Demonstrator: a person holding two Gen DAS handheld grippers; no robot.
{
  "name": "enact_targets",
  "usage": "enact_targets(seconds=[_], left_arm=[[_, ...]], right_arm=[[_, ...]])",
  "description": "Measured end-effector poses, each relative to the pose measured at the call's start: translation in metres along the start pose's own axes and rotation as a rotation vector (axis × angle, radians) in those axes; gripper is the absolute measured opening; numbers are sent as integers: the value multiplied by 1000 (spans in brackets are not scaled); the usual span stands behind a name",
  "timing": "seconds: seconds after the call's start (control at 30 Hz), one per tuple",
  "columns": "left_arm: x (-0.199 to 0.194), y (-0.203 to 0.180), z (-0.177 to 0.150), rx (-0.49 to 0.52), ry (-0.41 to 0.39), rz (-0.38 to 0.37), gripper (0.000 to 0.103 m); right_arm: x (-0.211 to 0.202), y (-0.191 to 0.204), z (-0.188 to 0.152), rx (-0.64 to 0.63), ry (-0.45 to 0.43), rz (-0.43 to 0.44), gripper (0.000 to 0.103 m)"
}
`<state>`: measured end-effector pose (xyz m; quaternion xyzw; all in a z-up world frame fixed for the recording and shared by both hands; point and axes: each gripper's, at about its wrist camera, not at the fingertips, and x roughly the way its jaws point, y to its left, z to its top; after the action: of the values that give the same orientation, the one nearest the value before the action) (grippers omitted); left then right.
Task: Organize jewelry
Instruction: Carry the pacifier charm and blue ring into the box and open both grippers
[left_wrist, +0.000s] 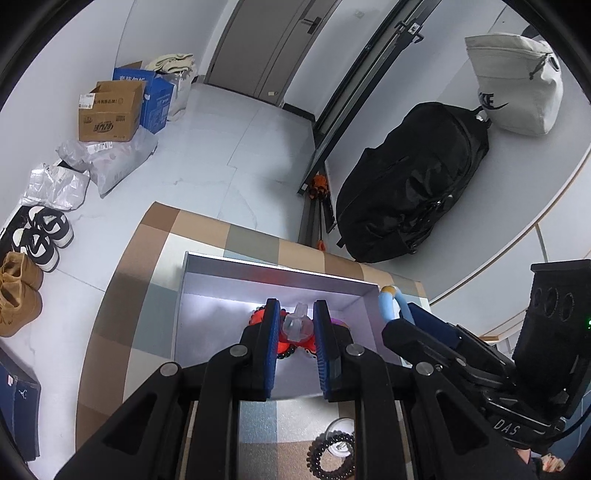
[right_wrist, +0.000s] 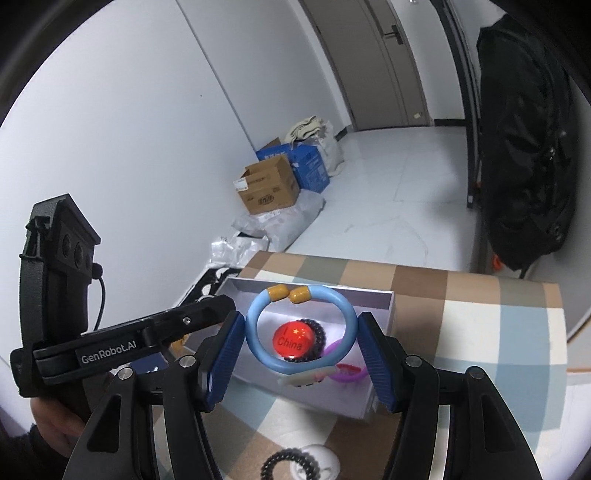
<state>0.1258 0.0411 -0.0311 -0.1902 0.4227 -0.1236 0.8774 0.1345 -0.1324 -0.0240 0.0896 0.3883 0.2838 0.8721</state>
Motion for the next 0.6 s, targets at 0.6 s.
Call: enact_targets(seconds=[0.6], left_arm=[[18,2,5,-15,41,22,13]], right_arm=[[21,-12,1,0,53,34,62]])
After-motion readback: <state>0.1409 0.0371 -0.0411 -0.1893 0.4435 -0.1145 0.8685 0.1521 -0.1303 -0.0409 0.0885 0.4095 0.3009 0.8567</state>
